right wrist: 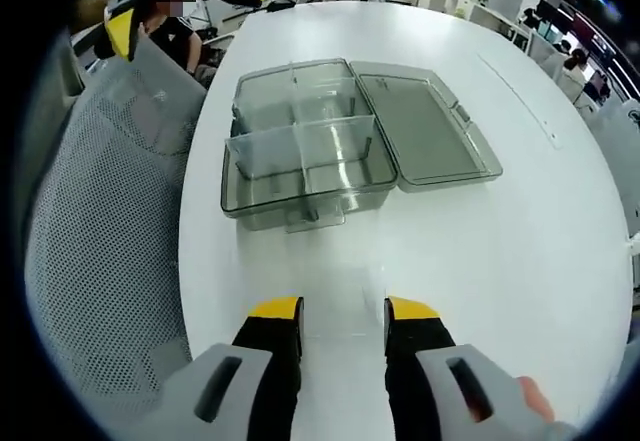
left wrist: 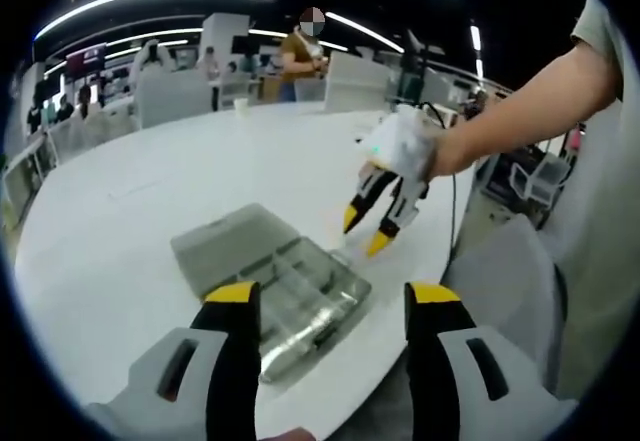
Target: Insert the divider into the dual guide fixture by aligning both edges with the guide slots and pushing it downward to the bottom, including one-sided entry, uneven engagement, binding, and posture correction.
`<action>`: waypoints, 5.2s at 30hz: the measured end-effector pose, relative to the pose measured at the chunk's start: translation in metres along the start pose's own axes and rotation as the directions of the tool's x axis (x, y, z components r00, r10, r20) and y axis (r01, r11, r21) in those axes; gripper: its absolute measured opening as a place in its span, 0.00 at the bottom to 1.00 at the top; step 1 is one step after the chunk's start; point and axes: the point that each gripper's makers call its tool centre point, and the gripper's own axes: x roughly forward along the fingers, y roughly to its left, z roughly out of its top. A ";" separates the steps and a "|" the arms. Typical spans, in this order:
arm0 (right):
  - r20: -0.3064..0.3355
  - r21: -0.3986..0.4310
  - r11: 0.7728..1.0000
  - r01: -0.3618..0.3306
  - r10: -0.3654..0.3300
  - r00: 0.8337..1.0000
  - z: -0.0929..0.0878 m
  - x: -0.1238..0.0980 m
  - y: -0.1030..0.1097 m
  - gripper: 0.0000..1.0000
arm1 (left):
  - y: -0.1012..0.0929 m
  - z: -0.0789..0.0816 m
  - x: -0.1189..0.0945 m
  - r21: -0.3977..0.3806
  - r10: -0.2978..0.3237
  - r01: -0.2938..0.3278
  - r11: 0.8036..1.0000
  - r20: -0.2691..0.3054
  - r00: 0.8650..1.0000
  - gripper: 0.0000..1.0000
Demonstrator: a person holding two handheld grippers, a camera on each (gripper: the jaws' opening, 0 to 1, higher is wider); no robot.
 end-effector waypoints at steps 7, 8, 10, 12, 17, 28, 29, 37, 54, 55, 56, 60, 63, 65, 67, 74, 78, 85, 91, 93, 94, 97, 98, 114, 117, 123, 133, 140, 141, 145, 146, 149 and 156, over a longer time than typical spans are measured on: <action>0.038 -0.028 0.999 0.023 -0.022 0.999 0.014 -0.010 0.013 0.27 | -0.003 -0.001 0.004 -0.032 -0.025 0.024 0.999 -0.005 1.000 0.55; 0.042 -0.033 0.999 0.027 -0.026 0.999 0.017 -0.011 0.015 0.27 | -0.003 -0.002 0.005 -0.034 -0.026 0.026 0.999 -0.007 1.000 0.55; 0.048 -0.046 0.999 0.029 -0.027 0.998 0.019 -0.012 0.019 0.27 | -0.004 -0.002 0.006 -0.027 -0.030 0.030 0.999 -0.010 0.999 0.55; 0.058 -0.056 0.998 0.035 -0.032 0.998 0.024 -0.015 0.022 0.27 | -0.005 -0.001 0.006 -0.022 -0.037 0.036 0.999 -0.011 0.999 0.54; 0.087 -0.080 0.995 0.052 -0.045 0.995 0.036 -0.022 0.029 0.27 | -0.007 -0.001 0.011 -0.034 -0.054 0.053 0.998 -0.018 0.998 0.49; 0.167 -0.102 0.992 0.079 -0.061 0.984 0.065 -0.032 0.048 0.27 | -0.012 0.000 0.026 -0.129 -0.104 0.100 0.987 -0.022 0.994 0.34; 0.173 -0.102 0.991 0.082 -0.064 0.983 0.068 -0.032 0.050 0.27 | -0.013 0.000 0.027 -0.142 -0.108 0.104 0.984 -0.023 0.994 0.33; 0.218 -0.129 0.988 0.087 -0.057 0.974 0.086 -0.036 0.063 0.27 | -0.018 0.002 0.031 -0.211 -0.128 0.120 0.970 -0.024 0.991 0.27; 0.266 -0.152 0.983 0.102 -0.059 0.962 0.103 -0.041 0.070 0.27 | -0.022 -0.003 0.033 -0.352 -0.142 0.129 0.927 -0.012 0.990 0.18; 0.267 -0.154 0.983 0.104 -0.060 0.962 0.104 -0.042 0.071 0.27 | -0.022 -0.003 0.033 -0.357 -0.141 0.128 0.925 -0.011 0.990 0.17; 0.269 -0.155 0.982 0.104 -0.059 0.961 0.105 -0.042 0.071 0.27 | -0.022 -0.003 0.032 -0.363 -0.141 0.128 0.923 -0.009 0.990 0.17; 0.275 -0.162 0.981 0.108 -0.060 0.960 0.109 -0.043 0.071 0.27 | -0.022 -0.003 0.032 -0.366 -0.140 0.128 0.922 -0.009 0.990 0.15; 0.279 -0.170 0.978 0.118 -0.067 0.958 0.112 -0.044 0.070 0.27 | -0.021 -0.003 0.031 -0.374 -0.140 0.127 0.919 -0.008 0.990 0.14; 0.283 -0.168 0.979 0.118 -0.067 0.957 0.114 -0.045 0.070 0.27 | -0.022 -0.005 0.030 -0.381 -0.142 0.127 0.916 -0.012 0.990 0.12; 0.280 -0.179 0.976 0.125 -0.071 0.957 0.114 -0.045 0.070 0.27 | -0.022 -0.007 0.030 -0.388 -0.146 0.128 0.913 -0.016 0.989 0.11; 0.285 -0.189 0.972 0.138 -0.081 0.955 0.118 -0.047 0.070 0.27 | -0.021 -0.007 0.029 -0.431 -0.148 0.131 0.893 -0.006 0.989 0.06; 0.289 -0.193 0.970 0.145 -0.085 0.954 0.119 -0.048 0.070 0.27 | -0.020 -0.006 0.028 -0.457 -0.148 0.133 0.879 0.002 0.989 0.04; 0.288 -0.216 0.963 0.162 -0.095 0.953 0.123 -0.049 0.073 0.27 | -0.020 -0.008 0.028 -0.466 -0.148 0.125 0.876 -0.012 0.989 0.01; 0.290 -0.213 0.963 0.164 -0.098 0.952 0.123 -0.050 0.073 0.27 | -0.020 -0.009 0.028 -0.489 -0.150 0.127 0.863 -0.009 0.989 0.01; 0.291 -0.214 0.962 0.167 -0.101 0.951 0.123 -0.050 0.073 0.27 | -0.020 -0.008 0.028 -0.495 -0.152 0.129 0.860 -0.007 0.988 0.00; 0.289 -0.210 0.963 0.166 -0.101 0.952 0.123 -0.050 0.073 0.27 | -0.020 -0.009 0.028 -0.500 -0.153 0.128 0.857 -0.009 0.988 0.00; 0.289 -0.209 0.963 0.168 -0.103 0.952 0.123 -0.049 0.073 0.28 | -0.020 -0.009 0.028 -0.516 -0.155 0.127 0.847 -0.010 0.988 0.00; 0.290 -0.206 0.964 0.168 -0.104 0.951 0.123 -0.049 0.073 0.28 | -0.020 -0.009 0.028 -0.518 -0.155 0.128 0.846 -0.009 0.988 0.00; 0.295 -0.172 0.971 0.168 -0.112 0.949 0.124 -0.050 0.068 0.30 | -0.014 -0.008 0.027 -0.531 -0.143 0.124 0.838 0.006 0.990 0.00; 0.295 -0.160 0.972 0.171 -0.119 0.948 0.122 -0.052 0.065 0.29 | -0.013 -0.006 0.026 -0.527 -0.141 0.126 0.841 0.012 0.990 0.00; 0.302 -0.121 0.978 0.171 -0.128 0.945 0.120 -0.055 0.057 0.27 | -0.012 -0.004 0.024 -0.464 -0.141 0.135 0.875 0.023 0.990 0.00; 0.290 -0.100 0.986 0.132 -0.098 0.952 0.118 -0.064 0.048 0.26 | -0.012 0.001 0.021 -0.372 -0.161 0.164 0.914 0.039 0.986 0.00; 0.303 -0.104 0.990 0.092 -0.056 0.951 0.125 -0.073 0.043 0.20 | -0.020 0.003 0.016 -0.294 -0.187 0.188 0.937 0.030 0.982 0.00; 0.294 -0.113 0.990 0.087 -0.051 0.954 0.125 -0.073 0.043 0.18 | -0.020 0.003 0.016 -0.290 -0.188 0.189 0.938 0.031 0.982 0.00; 0.295 -0.136 0.989 0.053 -0.010 0.955 0.129 -0.075 0.046 0.16 | -0.023 0.006 0.012 -0.252 -0.201 0.205 0.946 0.041 0.979 0.00; 0.290 -0.141 0.990 0.031 0.012 0.957 0.130 -0.075 0.049 0.15 | -0.023 0.006 0.012 -0.238 -0.205 0.209 0.948 0.040 0.978 0.00; 0.281 -0.168 0.986 0.013 0.035 0.959 0.132 -0.075 0.051 0.14 | -0.024 0.006 0.011 -0.211 -0.208 0.213 0.954 0.044 0.977 0.00; 0.266 -0.188 0.982 -0.034 0.084 0.960 0.132 -0.076 0.056 0.13 | -0.021 0.008 0.008 -0.174 -0.210 0.217 0.960 0.057 0.976 0.00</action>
